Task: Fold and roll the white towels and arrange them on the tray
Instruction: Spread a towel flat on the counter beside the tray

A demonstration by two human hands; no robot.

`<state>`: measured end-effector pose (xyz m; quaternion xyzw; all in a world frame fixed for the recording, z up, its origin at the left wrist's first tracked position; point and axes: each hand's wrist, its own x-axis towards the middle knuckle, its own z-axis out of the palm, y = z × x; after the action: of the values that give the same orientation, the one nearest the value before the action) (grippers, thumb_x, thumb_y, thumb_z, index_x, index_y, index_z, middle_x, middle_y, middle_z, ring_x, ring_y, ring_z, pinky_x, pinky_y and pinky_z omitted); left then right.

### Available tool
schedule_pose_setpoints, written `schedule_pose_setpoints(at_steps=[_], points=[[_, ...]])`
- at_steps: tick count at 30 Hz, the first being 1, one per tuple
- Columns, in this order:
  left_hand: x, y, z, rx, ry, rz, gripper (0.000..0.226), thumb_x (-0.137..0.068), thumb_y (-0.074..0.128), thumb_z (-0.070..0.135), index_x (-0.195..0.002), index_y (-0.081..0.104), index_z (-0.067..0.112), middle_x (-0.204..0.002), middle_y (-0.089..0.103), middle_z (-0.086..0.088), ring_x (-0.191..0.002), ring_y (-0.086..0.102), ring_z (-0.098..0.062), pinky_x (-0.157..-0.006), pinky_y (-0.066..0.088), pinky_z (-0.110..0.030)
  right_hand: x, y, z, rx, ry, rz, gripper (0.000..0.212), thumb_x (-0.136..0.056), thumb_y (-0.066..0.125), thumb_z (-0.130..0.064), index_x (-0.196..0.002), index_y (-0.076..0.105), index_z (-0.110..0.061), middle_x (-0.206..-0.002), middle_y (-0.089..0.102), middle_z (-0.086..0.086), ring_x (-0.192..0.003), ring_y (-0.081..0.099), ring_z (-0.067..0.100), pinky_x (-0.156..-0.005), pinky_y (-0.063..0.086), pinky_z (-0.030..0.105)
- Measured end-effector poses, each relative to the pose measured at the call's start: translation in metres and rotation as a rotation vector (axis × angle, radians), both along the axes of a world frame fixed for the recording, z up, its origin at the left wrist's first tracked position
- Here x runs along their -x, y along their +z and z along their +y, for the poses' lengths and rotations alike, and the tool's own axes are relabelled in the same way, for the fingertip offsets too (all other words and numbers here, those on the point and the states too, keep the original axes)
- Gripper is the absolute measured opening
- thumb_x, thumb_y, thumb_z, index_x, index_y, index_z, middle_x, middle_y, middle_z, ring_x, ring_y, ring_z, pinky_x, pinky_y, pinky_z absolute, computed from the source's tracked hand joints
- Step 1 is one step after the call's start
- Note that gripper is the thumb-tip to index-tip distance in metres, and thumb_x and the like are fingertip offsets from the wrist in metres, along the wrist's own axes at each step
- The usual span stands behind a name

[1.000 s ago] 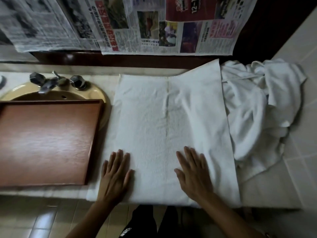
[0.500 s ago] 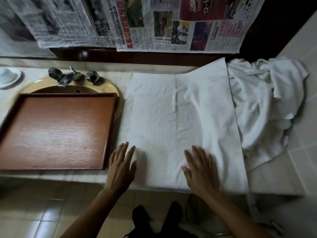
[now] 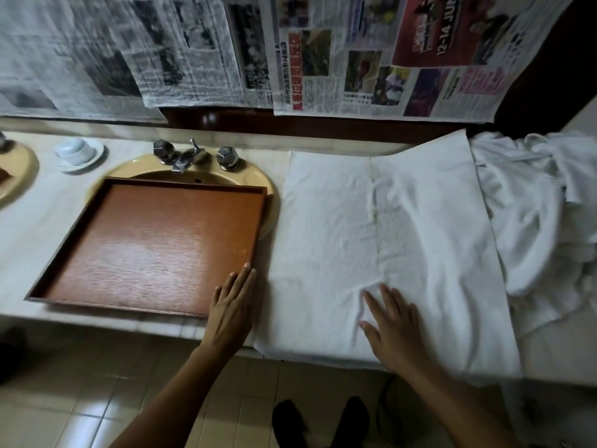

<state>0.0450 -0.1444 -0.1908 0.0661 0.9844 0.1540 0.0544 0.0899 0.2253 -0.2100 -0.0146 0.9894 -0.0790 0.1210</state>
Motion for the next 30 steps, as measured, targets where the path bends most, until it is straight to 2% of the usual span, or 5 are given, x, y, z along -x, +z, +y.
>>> schedule_pose_setpoints(at_steps=[7,10,13,20,30], points=[[0.003,0.007,-0.02,-0.008,-0.019,-0.014,0.088,-0.086,0.051,-0.005,-0.163,0.018,0.023,-0.169,0.003,0.008,-0.156,0.016,-0.03,-0.119,0.028,-0.059,0.003,0.008,-0.008,0.004,-0.02,-0.038,0.074,-0.094,0.013,-0.068,-0.163,0.009,-0.041,-0.173,-0.003,0.001,-0.158,-0.002,0.027,-0.125,0.009,0.055],[0.002,0.012,-0.013,-0.029,-0.015,-0.008,0.077,-0.097,0.052,0.014,-0.164,0.015,0.023,-0.17,0.002,0.002,-0.158,0.007,-0.029,-0.123,0.02,-0.058,0.008,0.021,-0.013,0.03,-0.032,-0.088,0.068,-0.102,0.028,-0.064,-0.163,0.007,-0.041,-0.172,-0.008,-0.001,-0.158,-0.007,0.025,-0.127,0.005,0.05],[0.004,0.018,0.009,-0.072,-0.043,0.067,0.067,-0.101,0.056,0.034,-0.16,0.027,0.024,-0.17,0.014,-0.005,-0.157,0.013,-0.027,-0.125,0.02,-0.054,0.015,0.04,-0.012,0.099,-0.074,-0.087,0.064,-0.105,0.042,-0.054,-0.162,0.021,-0.034,-0.172,0.006,0.002,-0.158,0.006,0.025,-0.127,0.012,0.044],[0.021,0.04,0.096,-0.213,-0.111,0.147,0.045,-0.094,0.07,0.029,-0.136,0.059,0.019,-0.155,0.042,-0.014,-0.137,0.048,-0.036,-0.106,0.043,-0.052,0.041,0.08,0.033,0.237,-0.204,0.141,0.05,-0.101,0.061,-0.033,-0.147,0.052,-0.017,-0.156,0.043,0.009,-0.141,0.042,0.03,-0.114,0.04,0.046],[0.075,0.069,0.253,-0.412,-0.204,0.113,0.037,-0.093,0.067,0.027,-0.129,0.062,0.021,-0.132,0.058,0.002,-0.119,0.057,-0.023,-0.093,0.045,-0.034,0.157,0.128,0.141,0.271,-0.228,0.427,0.043,-0.092,0.068,-0.012,-0.134,0.061,-0.007,-0.134,0.059,0.014,-0.121,0.056,0.037,-0.105,0.044,0.043]])
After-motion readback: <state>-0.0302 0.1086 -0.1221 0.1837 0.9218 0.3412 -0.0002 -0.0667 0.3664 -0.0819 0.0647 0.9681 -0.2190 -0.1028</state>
